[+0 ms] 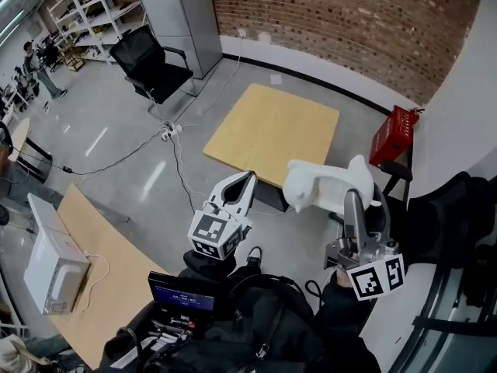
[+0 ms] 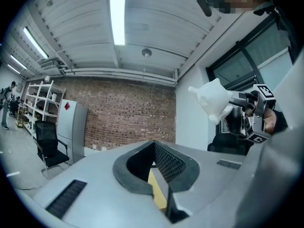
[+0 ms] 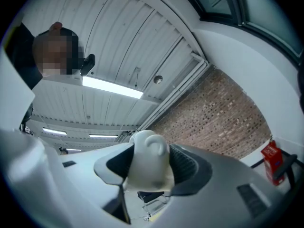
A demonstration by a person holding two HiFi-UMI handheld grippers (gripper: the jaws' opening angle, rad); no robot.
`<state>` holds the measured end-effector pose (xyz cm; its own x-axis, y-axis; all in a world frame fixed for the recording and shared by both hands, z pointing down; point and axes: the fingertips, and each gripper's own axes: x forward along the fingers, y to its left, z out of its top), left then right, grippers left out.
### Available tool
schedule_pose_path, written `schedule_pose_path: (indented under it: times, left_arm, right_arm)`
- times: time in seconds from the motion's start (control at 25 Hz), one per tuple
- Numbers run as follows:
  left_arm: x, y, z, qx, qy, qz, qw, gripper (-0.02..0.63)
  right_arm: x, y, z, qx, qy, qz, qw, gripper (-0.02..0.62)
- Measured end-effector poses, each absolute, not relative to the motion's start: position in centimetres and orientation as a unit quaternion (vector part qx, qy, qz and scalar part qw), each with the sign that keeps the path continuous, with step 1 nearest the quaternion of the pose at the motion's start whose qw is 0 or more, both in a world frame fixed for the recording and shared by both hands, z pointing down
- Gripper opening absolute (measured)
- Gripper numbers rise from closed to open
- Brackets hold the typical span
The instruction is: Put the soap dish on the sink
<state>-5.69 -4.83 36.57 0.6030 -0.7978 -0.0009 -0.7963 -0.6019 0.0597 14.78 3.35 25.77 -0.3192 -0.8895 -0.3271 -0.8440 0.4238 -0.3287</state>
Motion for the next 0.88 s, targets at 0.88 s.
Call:
schedule_pose_path:
  times: [0.88]
  left_arm:
    - [-7.9,-19.9,37.9,0.906,-0.419,-0.011,0.050,0.002]
  right_arm:
    - [11.9,-11.0,26.7,-0.565,0.794,-0.060,0.217,0.236]
